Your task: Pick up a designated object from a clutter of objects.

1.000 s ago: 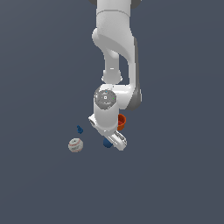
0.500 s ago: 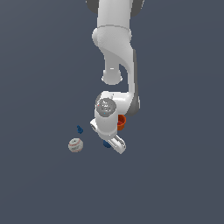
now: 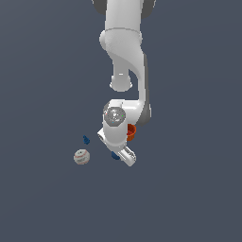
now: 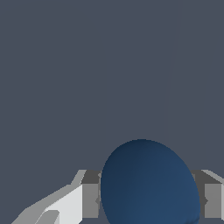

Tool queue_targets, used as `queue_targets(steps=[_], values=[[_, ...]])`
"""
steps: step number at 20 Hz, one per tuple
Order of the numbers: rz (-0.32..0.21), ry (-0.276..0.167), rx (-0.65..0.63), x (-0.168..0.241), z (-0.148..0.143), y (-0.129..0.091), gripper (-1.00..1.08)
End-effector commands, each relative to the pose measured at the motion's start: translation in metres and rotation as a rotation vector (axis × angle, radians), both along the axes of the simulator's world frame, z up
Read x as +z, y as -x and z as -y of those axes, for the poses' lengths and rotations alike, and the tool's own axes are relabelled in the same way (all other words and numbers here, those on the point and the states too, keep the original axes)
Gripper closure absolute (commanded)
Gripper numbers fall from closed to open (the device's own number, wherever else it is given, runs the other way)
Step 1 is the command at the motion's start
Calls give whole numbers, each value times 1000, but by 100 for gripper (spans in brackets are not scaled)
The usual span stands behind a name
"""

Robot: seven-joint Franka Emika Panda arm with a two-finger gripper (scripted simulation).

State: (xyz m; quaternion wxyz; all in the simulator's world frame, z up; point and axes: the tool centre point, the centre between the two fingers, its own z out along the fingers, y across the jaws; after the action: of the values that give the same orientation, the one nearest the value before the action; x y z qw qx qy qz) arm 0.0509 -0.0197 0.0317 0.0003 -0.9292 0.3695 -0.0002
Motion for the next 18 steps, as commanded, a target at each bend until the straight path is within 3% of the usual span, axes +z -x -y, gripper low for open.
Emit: queue_targets(steps=[1, 10, 18], values=[[-1, 0, -1, -1, 1, 0, 108], [0, 0, 0, 14, 4, 5, 108], [0, -1, -1, 57, 15, 20, 108]])
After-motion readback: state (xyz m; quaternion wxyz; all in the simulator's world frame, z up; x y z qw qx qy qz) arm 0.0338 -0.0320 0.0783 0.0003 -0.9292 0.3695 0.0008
